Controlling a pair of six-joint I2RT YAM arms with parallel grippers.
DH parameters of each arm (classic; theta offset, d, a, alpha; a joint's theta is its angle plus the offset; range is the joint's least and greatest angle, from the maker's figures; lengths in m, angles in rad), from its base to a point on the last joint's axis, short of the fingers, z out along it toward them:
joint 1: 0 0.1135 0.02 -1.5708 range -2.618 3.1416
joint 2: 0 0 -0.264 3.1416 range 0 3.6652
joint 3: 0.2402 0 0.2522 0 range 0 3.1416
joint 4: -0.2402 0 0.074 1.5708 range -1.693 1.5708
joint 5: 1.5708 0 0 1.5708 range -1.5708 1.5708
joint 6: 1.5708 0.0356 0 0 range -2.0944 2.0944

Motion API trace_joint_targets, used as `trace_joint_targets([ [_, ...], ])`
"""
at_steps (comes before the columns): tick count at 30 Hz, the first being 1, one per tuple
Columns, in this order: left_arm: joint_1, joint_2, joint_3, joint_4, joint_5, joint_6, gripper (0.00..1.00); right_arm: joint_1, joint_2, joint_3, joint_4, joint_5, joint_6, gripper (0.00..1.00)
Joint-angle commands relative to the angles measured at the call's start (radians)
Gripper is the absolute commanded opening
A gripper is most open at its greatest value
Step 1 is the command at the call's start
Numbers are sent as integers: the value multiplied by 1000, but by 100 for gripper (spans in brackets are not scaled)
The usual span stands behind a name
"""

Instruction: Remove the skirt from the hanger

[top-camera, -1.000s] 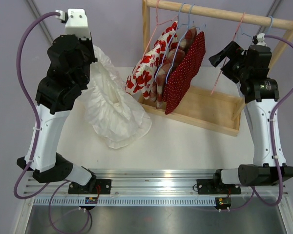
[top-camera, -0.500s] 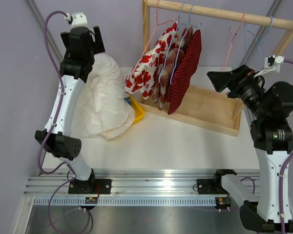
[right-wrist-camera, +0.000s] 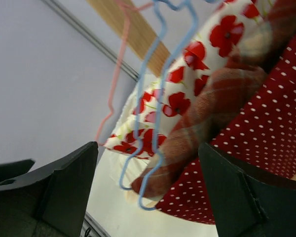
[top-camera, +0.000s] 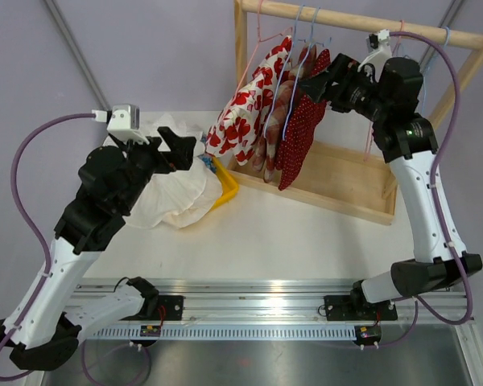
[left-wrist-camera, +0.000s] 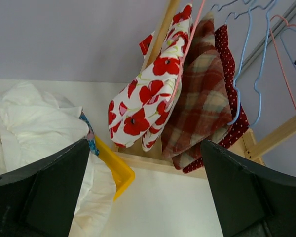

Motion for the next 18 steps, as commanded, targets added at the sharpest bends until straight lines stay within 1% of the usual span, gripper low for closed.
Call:
trace_joint_targets([
  [1, -26, -3, -100, -59, -17, -53, 99, 3, 28, 43, -59, 103, -54, 89],
  [2, -31, -13, -117, -68, -17, -55, 99, 6, 48, 46, -54, 104, -51, 88],
  [3, -32, -23, -155, -81, -17, -58, 99, 9, 57, 46, -43, 109, -48, 83],
  [7, -51, -81, -236, -82, -4, -73, 99, 30, 98, 47, -17, 139, -45, 79],
  [11, -69, -102, -290, -75, 3, -82, 99, 58, 151, 73, -8, 158, -39, 77],
  [16, -74, -106, -313, -71, 6, -85, 99, 76, 177, 84, 15, 173, -33, 70],
  [17, -75, -106, -316, -68, 7, -84, 99, 80, 183, 82, 18, 178, -31, 64],
  [18, -75, -106, -316, -67, 9, -82, 99, 81, 189, 89, 18, 181, -31, 63],
])
